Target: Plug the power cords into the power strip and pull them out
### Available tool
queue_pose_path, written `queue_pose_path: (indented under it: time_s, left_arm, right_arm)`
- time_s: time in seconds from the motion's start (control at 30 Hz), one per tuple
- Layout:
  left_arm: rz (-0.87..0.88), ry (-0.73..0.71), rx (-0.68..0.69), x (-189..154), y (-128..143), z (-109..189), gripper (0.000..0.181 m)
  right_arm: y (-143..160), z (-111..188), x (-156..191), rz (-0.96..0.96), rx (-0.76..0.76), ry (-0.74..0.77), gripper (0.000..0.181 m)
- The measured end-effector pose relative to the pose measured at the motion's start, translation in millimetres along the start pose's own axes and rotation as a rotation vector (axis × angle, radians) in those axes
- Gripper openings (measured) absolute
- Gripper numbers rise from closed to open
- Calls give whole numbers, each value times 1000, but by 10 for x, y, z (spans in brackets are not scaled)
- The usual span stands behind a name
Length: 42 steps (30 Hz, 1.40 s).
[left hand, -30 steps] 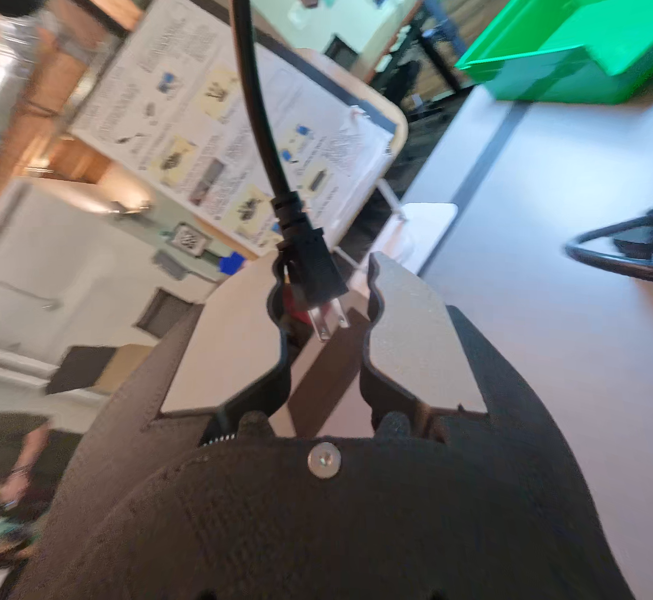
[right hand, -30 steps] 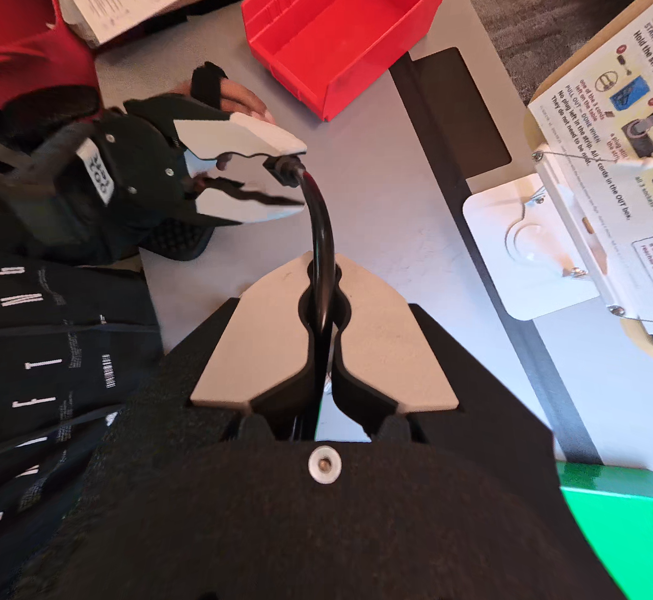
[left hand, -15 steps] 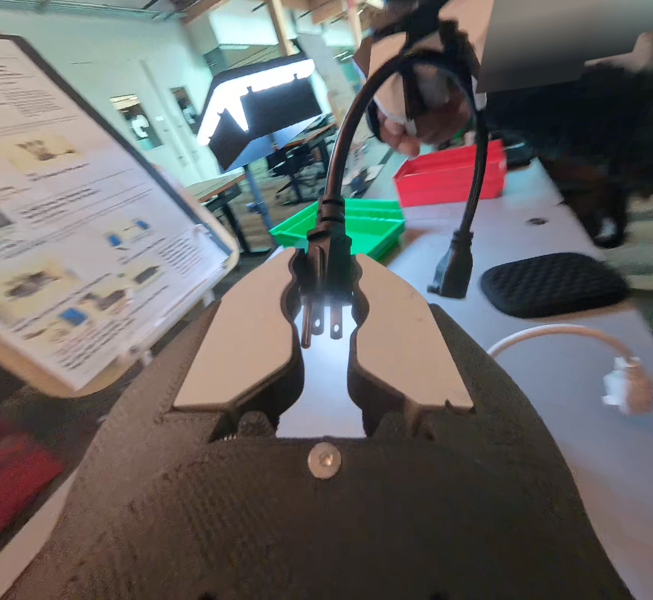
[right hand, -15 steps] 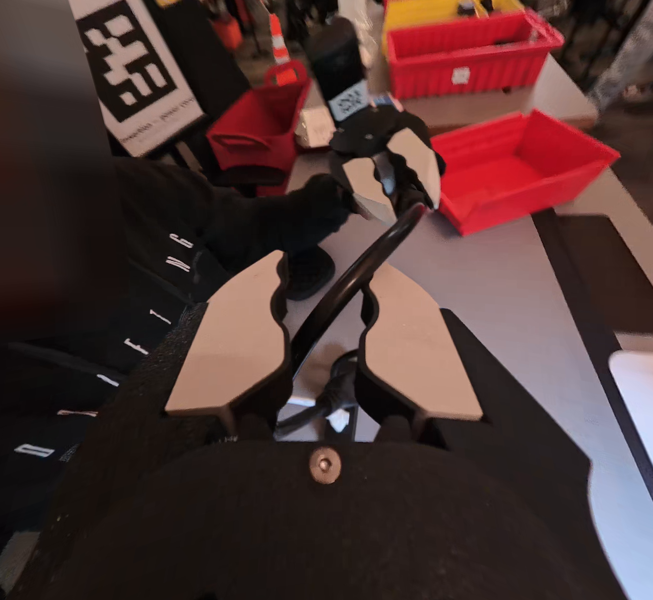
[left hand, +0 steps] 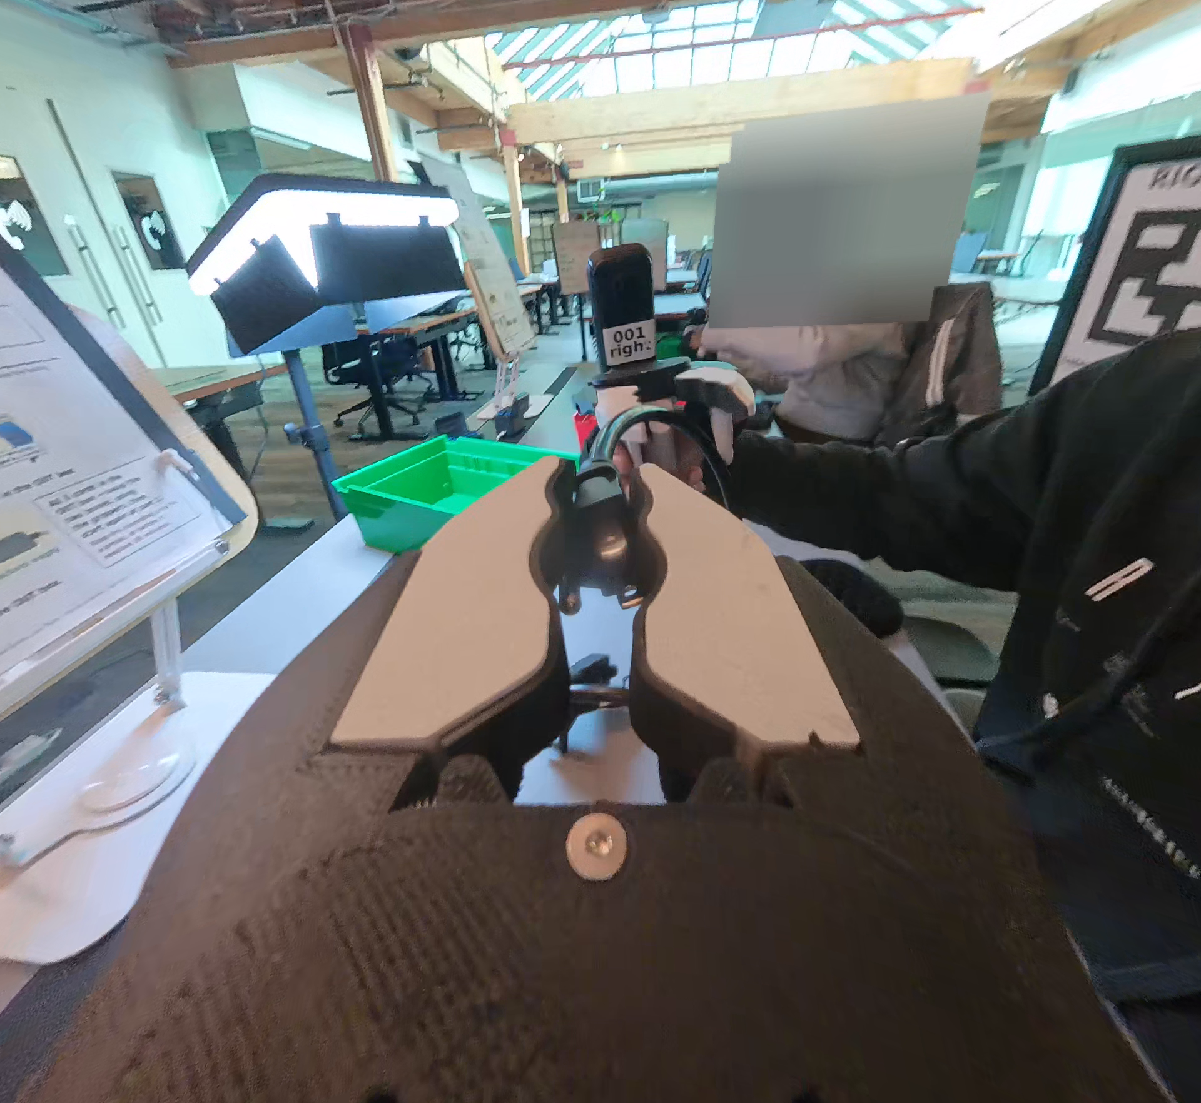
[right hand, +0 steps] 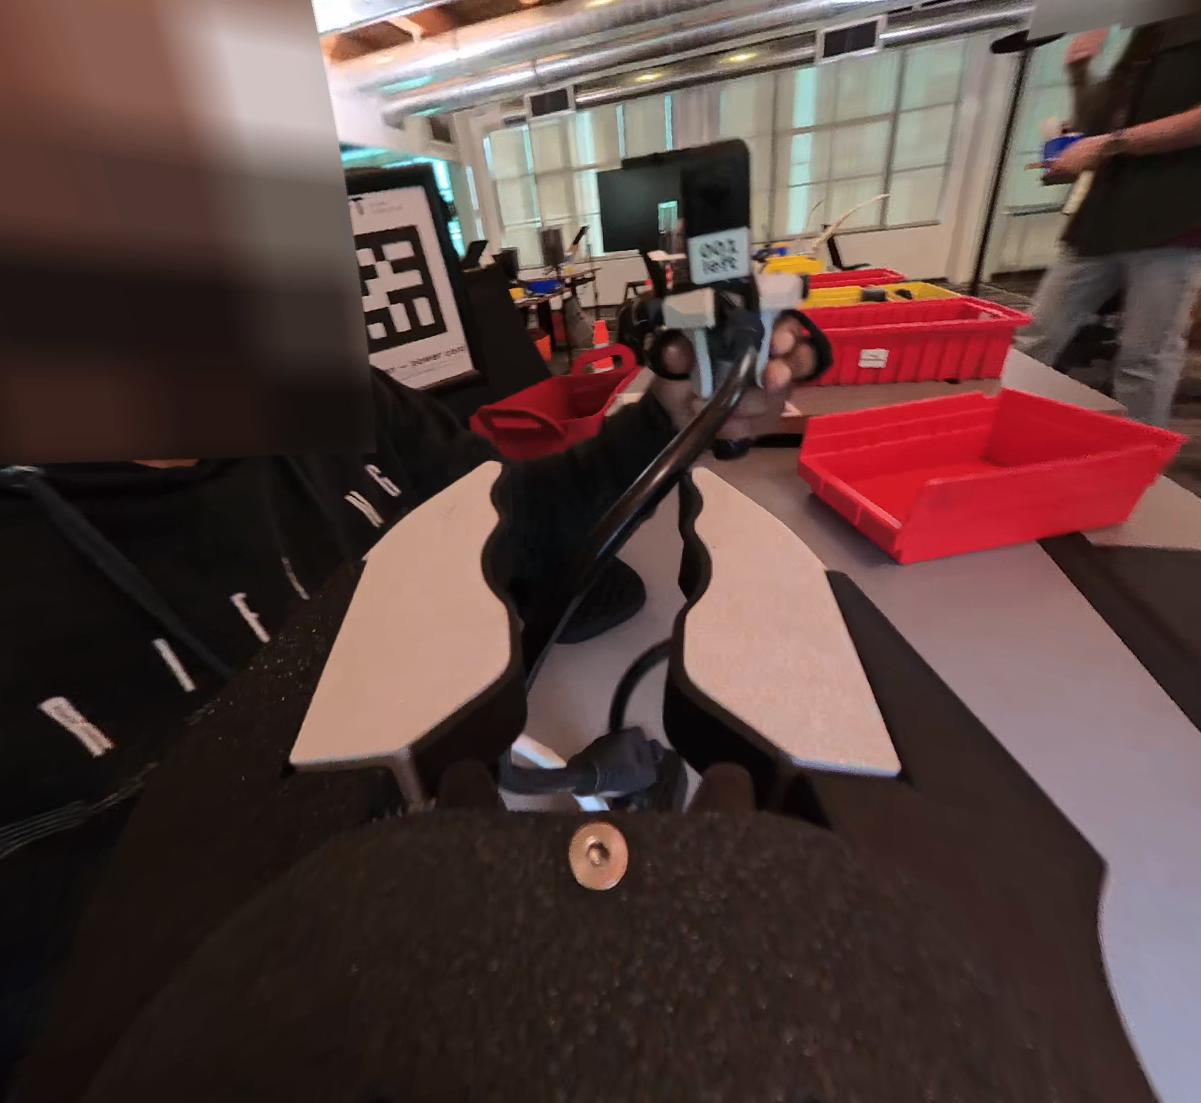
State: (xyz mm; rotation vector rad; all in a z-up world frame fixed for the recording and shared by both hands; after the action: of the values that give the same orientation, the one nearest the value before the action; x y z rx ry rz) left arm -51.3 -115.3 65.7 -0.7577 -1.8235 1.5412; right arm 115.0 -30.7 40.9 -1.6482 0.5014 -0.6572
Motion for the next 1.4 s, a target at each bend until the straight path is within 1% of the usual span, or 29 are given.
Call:
queue_pose_path:
  time_s: [0.03,0.1,0.13,0.23,0.27,0.3,0.37,0.47,0.57,0.63,0.7,0.77,0.83,0.87,0.97,1.03,1.07,1.13,1.2,1.23,1.27,1.3,1.37,1.4]
  left_arm:
    - [0,-2,15,11,32,-11,16]
    - [17,-5,26,35,72,-37,16]
    - [21,-8,32,47,90,-48,16]
    - [37,-20,29,88,114,-50,16]
    - [29,-36,31,110,119,-40,15]
    - [1,-62,50,137,138,-25,15]
    - [-60,-116,108,186,206,-3,17]
    - [-99,-179,216,260,348,-20,23]
    - [-199,-263,322,312,497,-97,32]
    - [-292,-345,399,357,577,-144,40]
    - [-411,-456,448,415,607,-164,41]
    - [-528,-625,474,518,586,-138,40]
    - [-707,-796,566,640,609,-65,46]
    - [-777,-857,586,674,617,-42,47]
    - [-908,-1002,514,710,542,27,38]
    - [-983,-1055,498,724,500,80,35]
    - [-1018,-1058,499,723,499,99,29]
    - [-1050,-1050,500,723,501,140,28]
    - [-1029,-981,516,703,501,158,28]
    - [-992,-934,521,691,491,164,28]
    - [-920,-879,505,670,465,168,28]
    - [-833,-824,455,635,411,172,27]
    - [-684,-708,363,548,290,179,27]
    - [-638,-662,330,500,228,181,27]
  right_arm:
    - [106,18,-61,-7,-5,26,45]
    - [260,51,-163,-32,-23,76,31]
    - [308,68,-209,-44,-24,105,21]
    - [352,82,-272,-48,22,186,12]
    - [318,75,-280,-68,25,217,9]
    - [255,69,-288,-128,4,241,5]
    - [106,40,-287,-274,-45,246,5]
    - [-19,-6,-358,-264,38,365,5]
    - [-137,-99,-422,-315,73,422,5]
    - [-203,-130,-482,-320,80,479,5]
    - [-272,-151,-524,-341,59,502,5]
    - [-318,-193,-543,-358,32,511,5]
    - [-372,-239,-532,-364,-14,510,5]
    - [-397,-258,-527,-362,-35,514,5]
    - [-414,-342,-497,-388,-88,498,5]
    - [-387,-429,-453,-414,-129,474,6]
    - [-364,-479,-424,-432,-150,456,6]
    - [-303,-580,-362,-461,-184,423,6]
    - [-237,-664,-279,-468,-184,379,5]
    - [-207,-696,-225,-455,-154,339,9]
    - [-184,-713,-161,-417,-115,293,17]
    - [-168,-714,-84,-365,-72,245,23]
    - [-227,-663,112,-260,-19,134,51]
    - [-297,-597,238,-195,-1,62,59]
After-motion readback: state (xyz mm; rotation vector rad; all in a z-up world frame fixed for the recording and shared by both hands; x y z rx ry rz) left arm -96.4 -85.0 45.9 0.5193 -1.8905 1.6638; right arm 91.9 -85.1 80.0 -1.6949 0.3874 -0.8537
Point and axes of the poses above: each gripper's, where its closed fingertips meet, z back along the fingers, y out of its underside, x = y × z across the jaws, the point moved 4 cm from there along z, back along the fingers, and after that the axes turned 2 degrees about -z, right-handed, at the moved point
